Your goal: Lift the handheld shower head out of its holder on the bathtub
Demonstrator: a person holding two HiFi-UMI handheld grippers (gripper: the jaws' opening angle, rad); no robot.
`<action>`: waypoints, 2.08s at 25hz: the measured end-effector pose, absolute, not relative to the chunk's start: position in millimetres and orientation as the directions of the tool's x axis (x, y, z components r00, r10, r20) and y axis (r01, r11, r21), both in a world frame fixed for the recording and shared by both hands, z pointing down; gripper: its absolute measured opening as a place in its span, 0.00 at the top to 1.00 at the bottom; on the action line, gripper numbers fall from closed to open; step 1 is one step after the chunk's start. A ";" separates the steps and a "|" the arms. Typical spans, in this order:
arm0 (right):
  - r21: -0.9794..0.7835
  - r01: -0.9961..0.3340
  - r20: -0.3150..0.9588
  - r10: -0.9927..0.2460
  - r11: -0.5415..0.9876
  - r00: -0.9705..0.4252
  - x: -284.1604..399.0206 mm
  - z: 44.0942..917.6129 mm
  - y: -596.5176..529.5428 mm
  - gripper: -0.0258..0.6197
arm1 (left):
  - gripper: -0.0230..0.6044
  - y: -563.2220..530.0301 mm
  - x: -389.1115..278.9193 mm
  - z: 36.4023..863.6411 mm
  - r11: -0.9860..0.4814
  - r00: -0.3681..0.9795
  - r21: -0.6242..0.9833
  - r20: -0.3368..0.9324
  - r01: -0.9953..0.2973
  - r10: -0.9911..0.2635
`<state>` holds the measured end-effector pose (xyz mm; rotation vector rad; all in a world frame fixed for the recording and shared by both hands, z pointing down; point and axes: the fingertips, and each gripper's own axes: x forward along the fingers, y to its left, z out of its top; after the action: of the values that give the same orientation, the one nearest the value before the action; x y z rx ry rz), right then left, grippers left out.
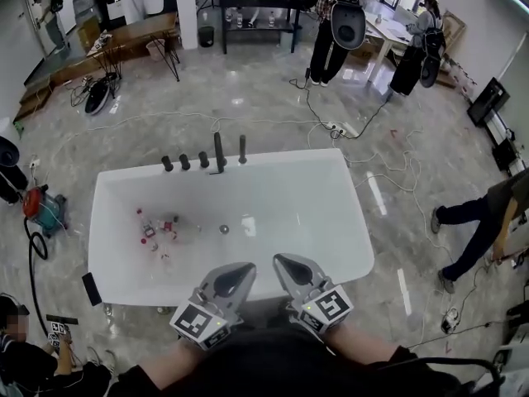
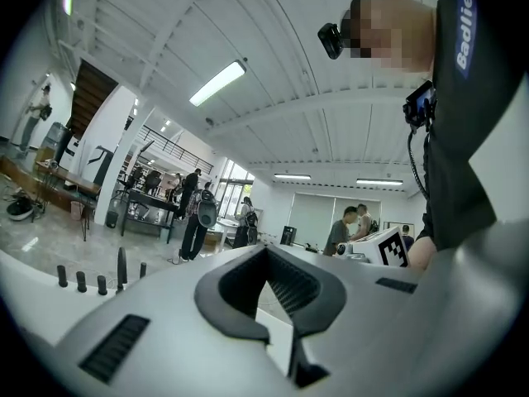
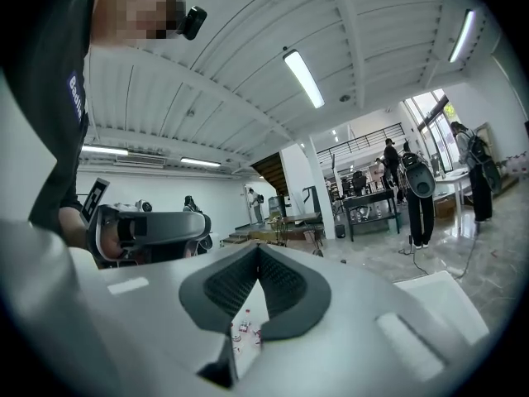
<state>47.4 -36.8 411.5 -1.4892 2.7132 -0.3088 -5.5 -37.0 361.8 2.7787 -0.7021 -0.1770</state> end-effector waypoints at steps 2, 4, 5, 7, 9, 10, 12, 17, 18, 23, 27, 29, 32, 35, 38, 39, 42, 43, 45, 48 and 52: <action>-0.195 -0.823 0.069 -0.830 0.533 -0.553 56.0 414.1 -47.4 0.96 | 0.96 -44.5 3.3 374.3 -0.838 0.873 0.284 -0.004 -0.466 -0.487; -0.203 -0.812 0.077 -0.818 0.547 -0.570 65.8 419.5 -57.2 0.96 | 0.96 -50.5 13.9 385.4 -0.825 0.865 0.287 0.027 -0.486 -0.500; -0.203 -0.805 0.082 -0.810 0.557 -0.581 70.7 422.5 -62.0 0.96 | 0.96 -53.7 19.7 387.6 -0.819 0.860 0.290 0.029 -0.495 -0.510; -0.199 -0.793 0.085 -0.796 0.575 -0.599 79.3 427.4 -71.6 0.96 | 0.96 -59.4 29.9 390.1 -0.811 0.852 0.292 0.030 -0.507 -0.523; -0.196 -0.786 0.084 -0.788 0.586 -0.609 86.2 432.1 -81.0 0.96 | 0.96 -65.8 35.7 392.1 -0.800 0.842 0.291 0.035 -0.524 -0.539; -0.197 -0.784 0.085 -0.786 0.589 -0.612 88.8 434.3 -85.7 0.96 | 0.96 -69.4 36.6 392.5 -0.791 0.833 0.291 0.038 -0.538 -0.552; -0.201 -0.781 0.089 -0.782 0.592 -0.616 92.1 438.9 -96.2 0.96 | 0.96 -74.9 36.5 392.5 -0.775 0.818 0.297 0.039 -0.557 -0.573; -0.196 -0.787 0.115 -0.783 0.585 -0.611 94.3 450.9 -135.9 0.95 | 0.96 -91.0 27.4 396.1 -0.744 0.788 0.301 0.039 -0.596 -0.615; -0.193 -0.792 0.122 -0.786 0.580 -0.606 94.4 453.8 -145.9 0.95 | 0.96 -93.9 25.3 398.8 -0.744 0.787 0.301 0.035 -0.596 -0.616; -0.190 -0.800 0.150 -0.788 0.570 -0.597 88.0 480.5 -192.7 0.93 | 0.96 -110.3 10.1 411.8 -0.728 0.775 0.319 0.035 -0.606 -0.630; -0.202 -0.801 0.179 -0.783 0.564 -0.596 84.8 510.5 -227.6 0.90 | 0.96 -126.2 -1.8 420.0 -0.703 0.755 0.334 0.044 -0.628 -0.654; -0.200 -0.803 0.184 -0.784 0.561 -0.593 82.9 519.2 -247.9 0.88 | 0.96 -132.6 -7.9 428.7 -0.696 0.751 0.326 0.071 -0.639 -0.657; -0.193 -0.810 0.201 -0.786 0.554 -0.585 81.8 531.8 -279.4 0.85 | 0.96 -142.6 -14.4 434.3 -0.682 0.741 0.331 0.090 -0.653 -0.666; -0.192 -0.820 0.228 -0.789 0.539 -0.571 80.5 550.7 -309.4 0.81 | 0.96 -152.8 -21.8 440.3 -0.671 0.733 0.343 0.082 -0.657 -0.676; -0.198 -0.832 0.251 -0.793 0.519 -0.555 81.1 570.7 -338.2 0.79 | 0.96 -164.9 -26.9 442.8 -0.668 0.730 0.353 0.070 -0.655 -0.680; -0.201 -0.835 0.258 -0.795 0.512 -0.550 81.9 577.3 -347.5 0.78 | 0.96 -167.5 -28.0 445.7 -0.669 0.732 0.354 0.073 -0.654 -0.677; -0.210 -0.846 0.280 -0.799 0.490 -0.532 84.3 600.7 -375.2 0.77 | 0.96 -175.8 -32.3 457.3 -0.663 0.729 0.353 0.087 -0.660 -0.679; -0.211 -0.851 0.289 -0.801 0.481 -0.524 85.9 609.9 -384.2 0.76 | 0.96 -177.2 -33.4 462.5 -0.662 0.729 0.354 0.091 -0.661 -0.679; -0.210 -0.861 0.307 -0.805 0.462 -0.507 90.3 627.0 -402.2 0.74 | 0.96 -180.0 -34.1 469.3 -0.661 0.728 0.357 0.092 -0.661 -0.679; -0.209 -0.870 0.323 -0.808 0.447 -0.493 93.4 646.2 -430.3 0.72 | 0.96 -184.6 -36.3 479.6 -0.659 0.728 0.355 0.098 -0.663 -0.679; -0.214 -0.880 0.347 -0.809 0.424 -0.474 98.1 672.4 -462.3 0.70 | 0.96 -190.7 -37.4 503.3 -0.653 0.729 0.360 0.127 -0.666 -0.673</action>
<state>98.1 -462.3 672.4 -1.6869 2.8076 -0.6204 -37.4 -190.7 503.3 2.5495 -1.0323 -0.0245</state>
